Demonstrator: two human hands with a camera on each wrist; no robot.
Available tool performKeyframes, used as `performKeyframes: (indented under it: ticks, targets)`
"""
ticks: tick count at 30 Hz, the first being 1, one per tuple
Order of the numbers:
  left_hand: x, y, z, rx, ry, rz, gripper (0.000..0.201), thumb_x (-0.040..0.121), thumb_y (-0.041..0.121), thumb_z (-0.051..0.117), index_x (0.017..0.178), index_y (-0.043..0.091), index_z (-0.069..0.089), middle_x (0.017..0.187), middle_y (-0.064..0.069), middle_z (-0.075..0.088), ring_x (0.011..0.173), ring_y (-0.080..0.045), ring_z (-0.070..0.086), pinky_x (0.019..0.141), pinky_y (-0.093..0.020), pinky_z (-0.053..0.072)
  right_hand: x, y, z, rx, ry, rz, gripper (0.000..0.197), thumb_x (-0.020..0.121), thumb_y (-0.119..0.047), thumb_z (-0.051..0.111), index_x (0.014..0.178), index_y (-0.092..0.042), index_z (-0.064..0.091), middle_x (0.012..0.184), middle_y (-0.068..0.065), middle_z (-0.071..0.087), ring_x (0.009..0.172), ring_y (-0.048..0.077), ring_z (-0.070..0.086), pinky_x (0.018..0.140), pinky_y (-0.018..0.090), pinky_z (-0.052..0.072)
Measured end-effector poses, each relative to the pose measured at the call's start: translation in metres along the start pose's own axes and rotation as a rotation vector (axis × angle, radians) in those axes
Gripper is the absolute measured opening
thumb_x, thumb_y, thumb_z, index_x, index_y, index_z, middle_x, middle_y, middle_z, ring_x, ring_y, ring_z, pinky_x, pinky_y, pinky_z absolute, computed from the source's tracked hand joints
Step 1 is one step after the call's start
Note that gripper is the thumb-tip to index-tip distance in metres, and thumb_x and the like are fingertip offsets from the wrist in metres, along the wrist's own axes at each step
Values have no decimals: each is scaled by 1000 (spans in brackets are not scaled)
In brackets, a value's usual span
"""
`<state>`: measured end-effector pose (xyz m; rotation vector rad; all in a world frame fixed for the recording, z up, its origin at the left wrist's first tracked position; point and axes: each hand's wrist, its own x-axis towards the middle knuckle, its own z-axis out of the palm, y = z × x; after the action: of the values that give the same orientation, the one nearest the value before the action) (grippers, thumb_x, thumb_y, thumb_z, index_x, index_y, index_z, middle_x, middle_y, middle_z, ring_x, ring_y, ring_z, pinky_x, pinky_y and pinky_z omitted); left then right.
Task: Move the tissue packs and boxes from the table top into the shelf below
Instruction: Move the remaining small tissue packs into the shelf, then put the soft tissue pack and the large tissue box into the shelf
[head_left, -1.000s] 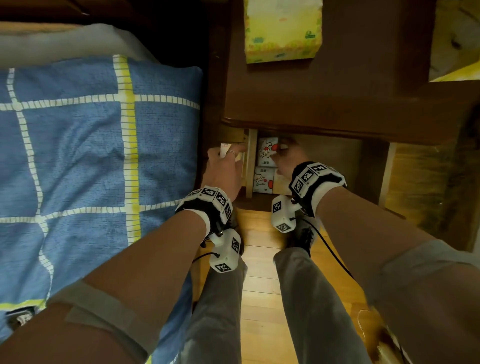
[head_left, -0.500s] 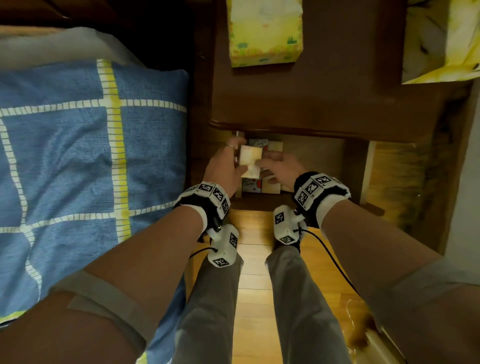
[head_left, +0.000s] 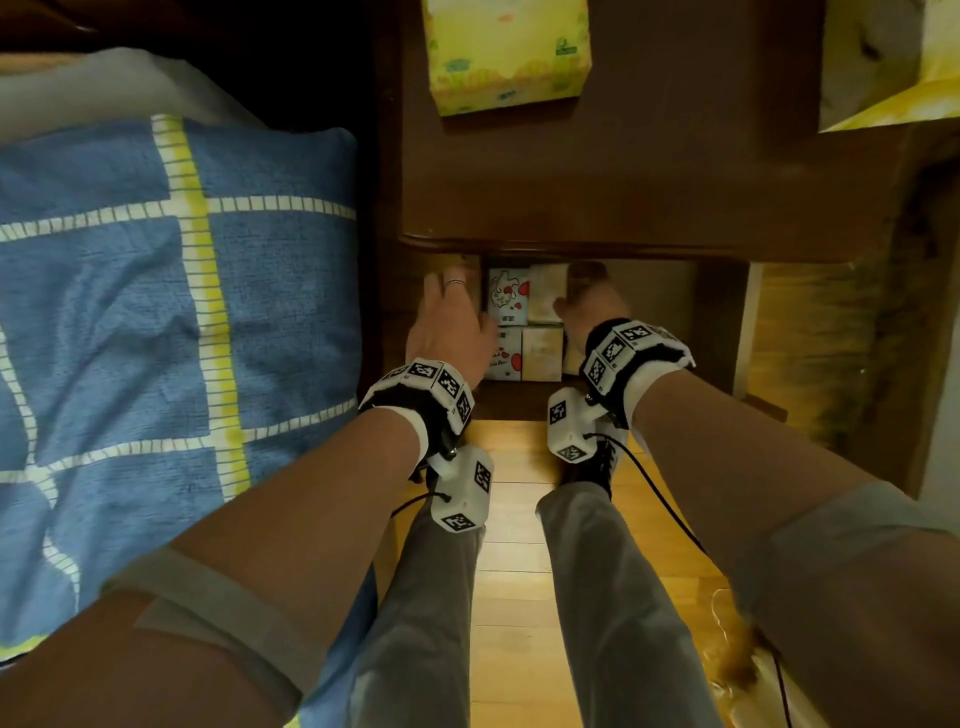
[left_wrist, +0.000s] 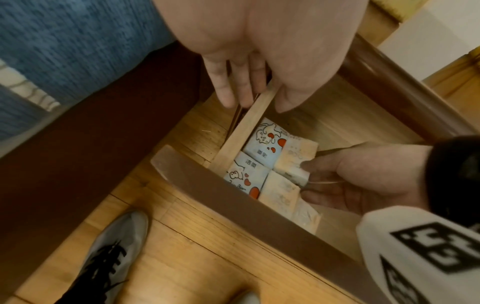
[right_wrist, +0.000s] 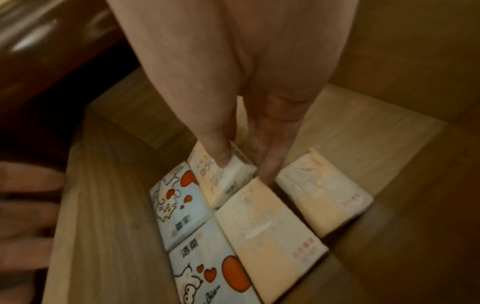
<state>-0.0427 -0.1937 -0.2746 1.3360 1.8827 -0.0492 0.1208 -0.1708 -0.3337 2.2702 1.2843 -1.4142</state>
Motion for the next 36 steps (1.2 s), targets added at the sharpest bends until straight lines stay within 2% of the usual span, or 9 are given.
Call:
performKeyframes:
  ticks: [6, 12, 16, 19, 23, 26, 29, 32, 36]
  targets:
    - [0, -8, -10, -15, -55, -5, 44, 93, 21, 54, 135, 19, 39, 133, -7, 40, 96, -25, 58, 71, -32, 40, 4, -9, 2, -254, -30, -3, 40, 91, -39, 56, 114, -6, 59, 108, 14, 62, 91, 31, 60, 72, 35, 46]
    - [1, -12, -15, -22, -61, -15, 40, 93, 20, 54, 131, 21, 42, 132, -6, 43, 98, -26, 61, 73, -35, 47, 6, -16, 4, -164, -105, -58, 54, 95, -7, 46, 147, -14, 35, 142, 15, 49, 121, 35, 54, 92, 37, 47]
    - [1, -12, -20, -49, -57, 4, 39, 92, 19, 54, 130, 21, 45, 131, -5, 49, 104, -24, 60, 83, -39, 52, -1, -15, 2, -47, -104, -40, 72, 92, -6, 47, 155, -23, 16, 152, 11, 39, 123, 33, 53, 89, 34, 49]
    - [-7, -8, -29, -40, -48, 32, 32, 92, 19, 53, 124, 22, 51, 124, -2, 57, 103, -21, 62, 85, -41, 53, -15, -14, -4, 6, -88, 12, 79, 89, -4, 49, 156, -22, 10, 158, 11, 28, 130, 34, 47, 98, 36, 49]
    - [-23, 4, -56, -1, 20, 38, 14, 91, 25, 52, 103, 30, 59, 95, 7, 66, 86, -16, 64, 75, -33, 52, -46, -13, -21, 114, -93, 83, 61, 94, -9, 51, 151, -14, 30, 143, 14, 49, 125, 33, 52, 96, 35, 46]
    - [-28, 25, -88, -49, 92, 42, 10, 90, 28, 56, 99, 31, 57, 84, 11, 64, 80, -13, 63, 69, -29, 47, -67, -27, -46, 377, -138, 84, 27, 94, -10, 54, 119, -10, 62, 125, 14, 65, 106, 28, 63, 89, 37, 53]
    - [-17, 48, -118, -130, 147, 32, 27, 89, 23, 56, 116, 27, 52, 100, 4, 65, 90, -18, 64, 72, -29, 43, -85, -52, -83, 609, -164, 102, 10, 96, -14, 56, 97, -10, 66, 99, 13, 75, 87, 26, 71, 77, 37, 59]
    - [5, 70, -138, -204, 152, 36, 54, 92, 16, 51, 144, 21, 35, 137, -9, 50, 117, -26, 57, 93, -38, 48, -77, -77, -116, 634, -13, 4, 18, 93, -22, 60, 108, -16, 66, 95, 4, 75, 83, 22, 71, 72, 36, 59]
    - [47, 95, -152, -412, 110, 49, 67, 97, 11, 47, 155, 18, 15, 161, -10, 22, 146, -27, 28, 120, -38, 25, -54, -110, -136, 596, 63, -186, 43, 89, -31, 61, 131, -36, 53, 111, -6, 64, 99, 16, 63, 86, 37, 54]
